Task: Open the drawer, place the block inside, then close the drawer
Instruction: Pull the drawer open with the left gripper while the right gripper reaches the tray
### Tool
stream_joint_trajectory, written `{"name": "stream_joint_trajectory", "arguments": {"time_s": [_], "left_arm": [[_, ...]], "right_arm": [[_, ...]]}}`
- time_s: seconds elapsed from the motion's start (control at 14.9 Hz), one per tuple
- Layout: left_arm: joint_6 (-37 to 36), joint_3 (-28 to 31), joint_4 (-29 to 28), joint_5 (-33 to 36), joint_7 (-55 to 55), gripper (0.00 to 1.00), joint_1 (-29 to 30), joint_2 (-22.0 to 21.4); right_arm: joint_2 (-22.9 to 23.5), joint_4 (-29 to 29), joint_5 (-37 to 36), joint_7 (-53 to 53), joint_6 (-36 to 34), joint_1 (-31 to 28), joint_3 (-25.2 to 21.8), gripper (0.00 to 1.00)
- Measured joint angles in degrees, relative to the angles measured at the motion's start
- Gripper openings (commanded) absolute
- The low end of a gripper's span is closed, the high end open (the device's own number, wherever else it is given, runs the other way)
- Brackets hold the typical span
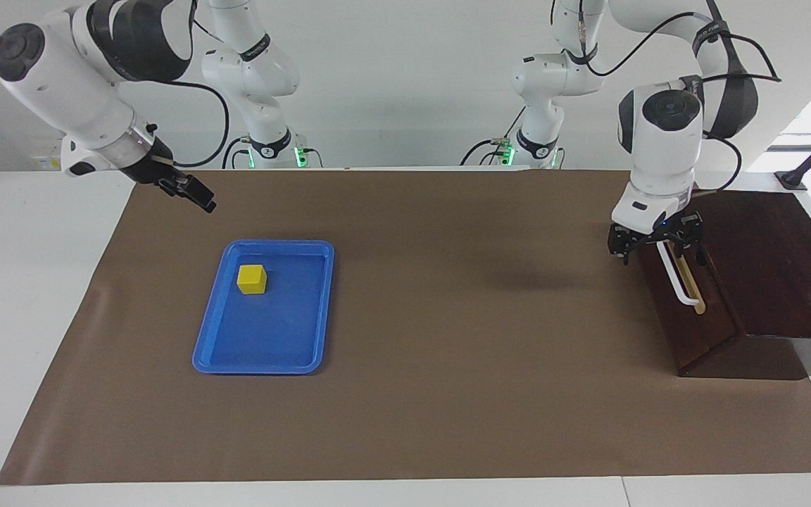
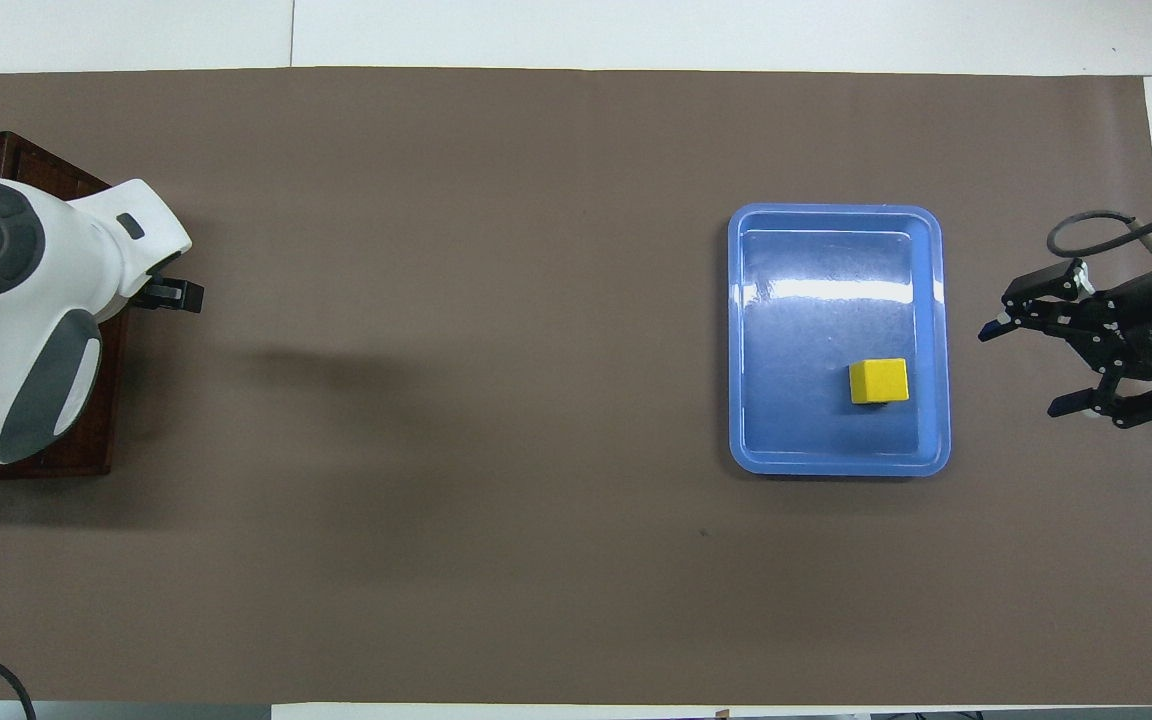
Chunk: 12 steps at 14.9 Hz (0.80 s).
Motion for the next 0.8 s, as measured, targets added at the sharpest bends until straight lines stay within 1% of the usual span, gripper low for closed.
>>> {"name": "stream_joint_trajectory", "arguments": {"time_s": [0.2,0.47,0.6,0.8], "left_arm": [[3.1,0.6,-1.6,2.5,4.0,1.0,1.0,1.0],[4.2,0.7,-1.7,2.8,6.0,1.0,3.0,1.0],[5.9,0.7,-2.2,2.8,6.7,1.0,4.5,1.0],[10.3,0.7,-5.0,2.8,6.9,1.0,5.7,1.1]], "right_arm": [[1.6,-6.2,8.5,7.9,6.0,-3.0,-0.2,1.0],[3.5,-12.1,16.4,9.2,12.4,-3.8,-0.3,1.0],[4.8,-14.0,18.0,9.2,13.8,-3.8,-0.2,1.0],[8.4,-14.4,18.3,8.1,14.2,-3.8,-0.2,1.0]]}}
